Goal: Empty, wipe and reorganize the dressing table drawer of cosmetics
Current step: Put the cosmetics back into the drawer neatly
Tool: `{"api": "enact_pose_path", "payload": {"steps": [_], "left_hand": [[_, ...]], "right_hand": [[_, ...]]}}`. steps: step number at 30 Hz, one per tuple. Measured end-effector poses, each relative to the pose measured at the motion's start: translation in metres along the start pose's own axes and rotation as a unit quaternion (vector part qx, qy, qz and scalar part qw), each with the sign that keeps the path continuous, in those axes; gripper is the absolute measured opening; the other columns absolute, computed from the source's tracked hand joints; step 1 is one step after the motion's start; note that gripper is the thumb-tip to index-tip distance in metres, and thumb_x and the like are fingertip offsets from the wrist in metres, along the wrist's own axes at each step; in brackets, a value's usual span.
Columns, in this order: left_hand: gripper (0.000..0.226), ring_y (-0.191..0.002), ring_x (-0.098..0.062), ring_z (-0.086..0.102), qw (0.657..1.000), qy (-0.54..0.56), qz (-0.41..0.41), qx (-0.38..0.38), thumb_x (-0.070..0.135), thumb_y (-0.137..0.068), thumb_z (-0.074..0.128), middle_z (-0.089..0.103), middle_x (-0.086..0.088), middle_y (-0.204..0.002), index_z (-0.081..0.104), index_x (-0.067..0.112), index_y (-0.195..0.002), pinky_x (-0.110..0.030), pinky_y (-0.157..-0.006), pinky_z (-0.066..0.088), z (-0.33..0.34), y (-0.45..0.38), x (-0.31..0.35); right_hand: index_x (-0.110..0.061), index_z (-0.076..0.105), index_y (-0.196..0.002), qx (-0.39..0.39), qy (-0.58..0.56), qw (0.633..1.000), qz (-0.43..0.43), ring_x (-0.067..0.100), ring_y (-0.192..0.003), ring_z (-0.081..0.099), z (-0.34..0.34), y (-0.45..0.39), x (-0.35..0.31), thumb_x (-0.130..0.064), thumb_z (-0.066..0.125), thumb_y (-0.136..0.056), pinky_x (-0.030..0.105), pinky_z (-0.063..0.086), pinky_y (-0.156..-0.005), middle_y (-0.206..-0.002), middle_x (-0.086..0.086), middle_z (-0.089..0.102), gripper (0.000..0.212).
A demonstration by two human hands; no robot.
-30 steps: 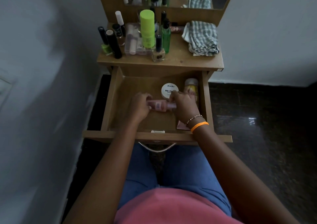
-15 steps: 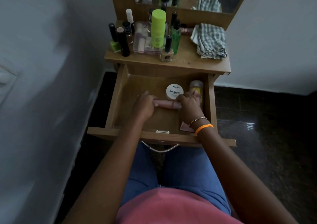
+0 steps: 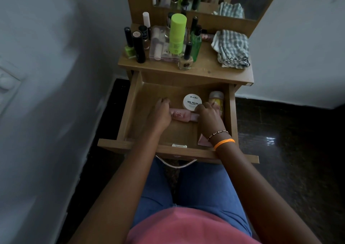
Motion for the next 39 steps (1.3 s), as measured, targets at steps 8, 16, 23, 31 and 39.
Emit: {"api": "enact_pose_path", "payload": {"steps": [8, 16, 23, 31, 39], "left_hand": [[0.026, -0.111, -0.025, 0.053, 1.0, 0.009, 0.009, 0.011, 0.009, -0.09, 0.056, 0.053, -0.01, -0.122, 0.061, 0.008, -0.116, -0.029, -0.083, 0.039, 0.0, 0.001, 0.0], [0.017, -0.105, -0.025, 0.056, 0.998, 0.056, 0.02, 0.033, 0.012, -0.087, 0.057, 0.057, -0.008, -0.113, 0.065, 0.01, -0.101, -0.036, -0.09, 0.046, -0.007, 0.005, -0.001], [0.012, -0.095, -0.021, 0.058, 0.996, 0.047, 0.021, 0.068, 0.012, -0.088, 0.055, 0.058, -0.003, -0.108, 0.065, 0.014, -0.094, -0.036, -0.08, 0.05, -0.014, 0.011, 0.003], [0.017, -0.095, -0.021, 0.058, 0.994, 0.052, 0.017, 0.099, 0.005, -0.084, 0.053, 0.06, -0.002, -0.105, 0.067, 0.015, -0.089, -0.032, -0.076, 0.046, -0.019, 0.011, 0.003], [0.015, -0.106, -0.023, 0.055, 0.996, 0.03, 0.012, 0.081, 0.013, -0.083, 0.061, 0.061, -0.001, -0.111, 0.066, 0.019, -0.096, -0.032, -0.093, 0.039, -0.016, 0.01, -0.001]], "right_hand": [[-0.006, 0.054, -0.116, 0.013, -0.005, 1.0, -0.004, 0.034, -0.112, 0.052, 0.002, -0.001, 0.0, -0.008, 0.049, -0.089, 0.045, 0.046, -0.09, -0.122, 0.015, 0.052, 0.027], [-0.006, 0.061, -0.092, 0.269, -0.188, 0.938, -0.115, 0.023, -0.083, 0.054, -0.073, -0.006, -0.052, -0.012, 0.054, -0.087, 0.03, 0.04, -0.064, -0.095, 0.013, 0.058, 0.011], [-0.004, 0.054, -0.12, 0.301, -0.133, 0.936, -0.126, 0.032, -0.115, 0.048, -0.161, -0.076, -0.094, -0.008, 0.053, -0.088, 0.035, 0.039, -0.094, -0.121, 0.017, 0.054, 0.032], [-0.008, 0.058, -0.114, 0.209, -0.034, 0.968, -0.138, 0.036, -0.117, 0.047, -0.154, -0.106, -0.097, 0.011, 0.051, -0.08, 0.038, 0.042, -0.092, -0.126, 0.016, 0.053, 0.04], [-0.006, 0.052, -0.118, 0.291, -0.15, 0.924, -0.197, 0.03, -0.112, 0.045, -0.164, -0.036, -0.091, -0.002, 0.056, -0.081, 0.031, 0.034, -0.088, -0.12, 0.015, 0.051, 0.037]]}}
Point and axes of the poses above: each hand's wrist, its own y-axis away from the middle knuckle, its own z-axis out of the palm, x = y × z, the point moved 1 cm from there along -y, towards the middle knuckle
